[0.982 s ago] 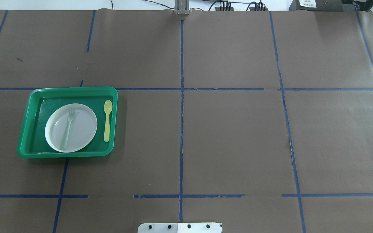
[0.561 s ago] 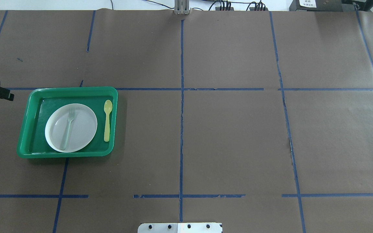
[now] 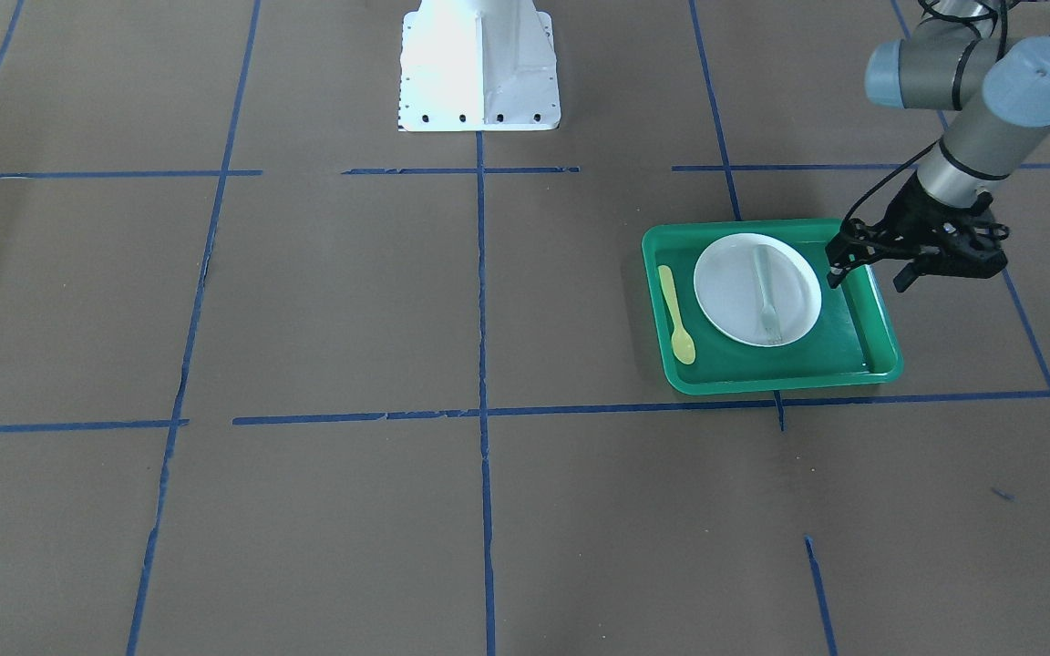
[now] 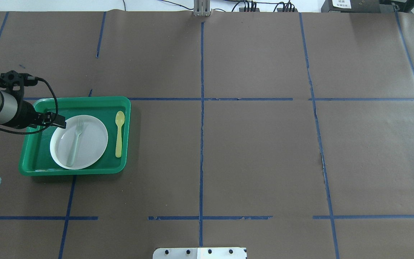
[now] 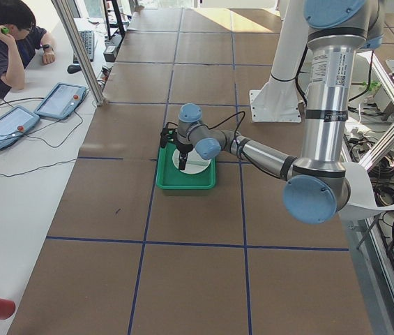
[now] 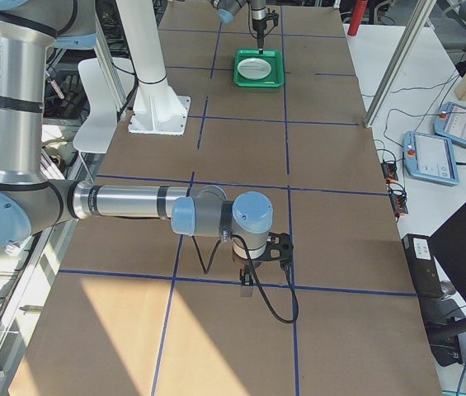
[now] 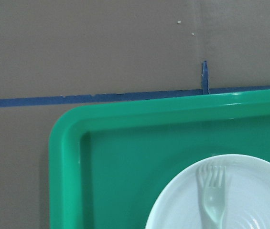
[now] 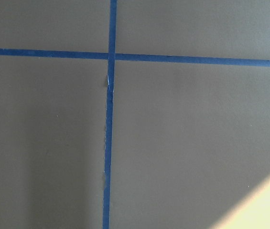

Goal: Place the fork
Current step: 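Move the left gripper over the white fork on the plate, then lower the left gripper and grasp the white fork's handle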

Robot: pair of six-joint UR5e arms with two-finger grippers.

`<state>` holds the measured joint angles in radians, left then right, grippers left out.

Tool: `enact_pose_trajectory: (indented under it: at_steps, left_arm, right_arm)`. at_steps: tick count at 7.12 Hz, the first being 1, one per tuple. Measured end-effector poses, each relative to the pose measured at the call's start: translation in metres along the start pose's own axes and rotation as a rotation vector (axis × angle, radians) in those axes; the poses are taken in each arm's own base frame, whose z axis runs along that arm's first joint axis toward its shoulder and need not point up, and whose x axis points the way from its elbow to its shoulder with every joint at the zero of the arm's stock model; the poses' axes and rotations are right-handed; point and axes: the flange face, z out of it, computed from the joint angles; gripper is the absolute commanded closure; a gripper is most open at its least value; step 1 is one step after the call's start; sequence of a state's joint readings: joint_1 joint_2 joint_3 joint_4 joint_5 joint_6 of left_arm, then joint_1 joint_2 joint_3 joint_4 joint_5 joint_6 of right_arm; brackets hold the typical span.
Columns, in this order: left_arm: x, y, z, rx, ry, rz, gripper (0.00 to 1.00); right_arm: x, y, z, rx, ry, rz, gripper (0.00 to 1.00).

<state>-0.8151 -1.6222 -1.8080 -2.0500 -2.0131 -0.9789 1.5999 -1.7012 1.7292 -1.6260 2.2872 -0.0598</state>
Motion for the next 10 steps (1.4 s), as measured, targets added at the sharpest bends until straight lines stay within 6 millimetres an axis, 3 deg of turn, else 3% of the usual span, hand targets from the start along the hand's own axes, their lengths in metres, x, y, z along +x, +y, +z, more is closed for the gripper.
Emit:
enact_pose_trajectory:
  at_steps: [2, 3, 5, 7, 9, 10]
  left_arm:
    - [0.021, 0.014, 0.027, -0.028, -0.01, -0.002, 0.16]
    - [0.029, 0.02, 0.033, -0.04, -0.007, 0.006, 0.31]
    - [0.039, 0.028, 0.042, -0.058, -0.003, 0.019, 0.4]
    - [0.041, 0.033, 0.051, -0.075, -0.008, 0.025, 0.41]
    - [0.041, 0.034, 0.052, -0.081, -0.006, 0.028, 0.68]
    - [0.041, 0.034, 0.052, -0.084, -0.005, 0.03, 0.94]
  right_arm:
    - [0.0, 0.0, 0.0, 0.0, 0.0, 0.0, 0.0]
    - [0.0, 0.0, 0.0, 0.0, 0.0, 0.0, 0.0]
    - [0.0, 0.0, 0.0, 0.0, 0.0, 0.0, 0.0]
    - [0.0, 0.0, 0.0, 0.0, 0.0, 0.0, 0.0]
    - [0.0, 0.0, 0.0, 0.0, 0.0, 0.0, 0.0]
    - [0.0, 0.0, 0.0, 0.0, 0.0, 0.0, 0.0]
